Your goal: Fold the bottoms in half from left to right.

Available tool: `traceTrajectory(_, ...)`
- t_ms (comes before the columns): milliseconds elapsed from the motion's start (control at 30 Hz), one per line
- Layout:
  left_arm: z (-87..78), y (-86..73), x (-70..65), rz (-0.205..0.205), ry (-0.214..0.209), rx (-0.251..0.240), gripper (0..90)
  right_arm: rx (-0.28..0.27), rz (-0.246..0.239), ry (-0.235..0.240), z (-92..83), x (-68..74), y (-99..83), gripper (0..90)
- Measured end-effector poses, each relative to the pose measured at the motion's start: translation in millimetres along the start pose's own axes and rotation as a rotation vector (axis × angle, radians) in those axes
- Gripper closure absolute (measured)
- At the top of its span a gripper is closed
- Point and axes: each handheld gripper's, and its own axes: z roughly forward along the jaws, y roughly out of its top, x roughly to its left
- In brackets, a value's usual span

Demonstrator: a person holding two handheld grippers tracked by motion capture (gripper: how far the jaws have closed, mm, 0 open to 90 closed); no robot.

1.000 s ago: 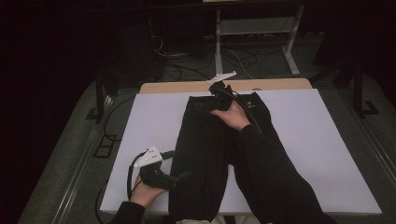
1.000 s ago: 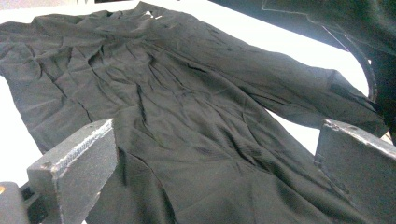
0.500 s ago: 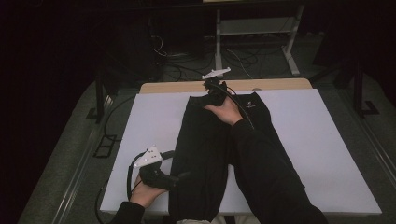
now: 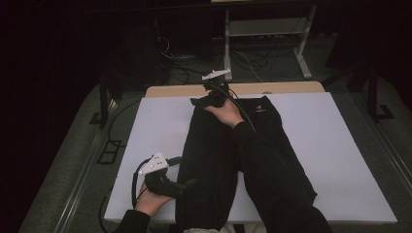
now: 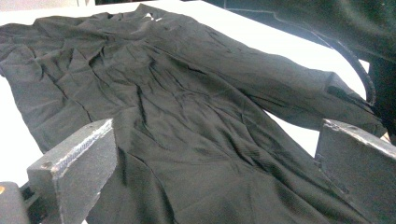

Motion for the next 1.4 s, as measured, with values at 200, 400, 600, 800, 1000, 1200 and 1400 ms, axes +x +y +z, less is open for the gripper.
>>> traceTrajectory(200,-0.1,0.0,0.1,0.001,-0.002,0.0,0.0,-0.003,-0.001,-0.007,10.5,3.4,2.1,0.0)
traceTrajectory(400,-0.4,0.1,0.0,0.001,-0.003,-0.002,0.0,-0.018,0.016,-0.002,20.1,8.6,0.6,0.0)
traceTrajectory(600,-0.3,0.2,-0.2,0.002,-0.003,-0.002,0.0,-0.008,0.025,-0.012,32.3,10.9,-5.3,0.0)
traceTrajectory(800,-0.3,0.3,0.1,0.004,-0.005,-0.001,0.0,0.02,0.034,-0.02,46.0,9.2,-14.7,0.0)
traceTrajectory(1000,-0.1,0.3,0.5,0.005,-0.007,0.0,0.0,0.058,0.029,-0.059,58.3,9.0,-24.2,2.9)
traceTrajectory(1200,0.0,0.6,0.2,0.006,-0.01,0.0,0.0,0.075,0.026,-0.099,66.2,7.9,-28.8,9.2)
traceTrajectory(1400,-0.2,0.6,0.6,0.007,-0.011,0.0,0.0,0.105,0.023,-0.103,73.3,5.9,-32.5,13.3)
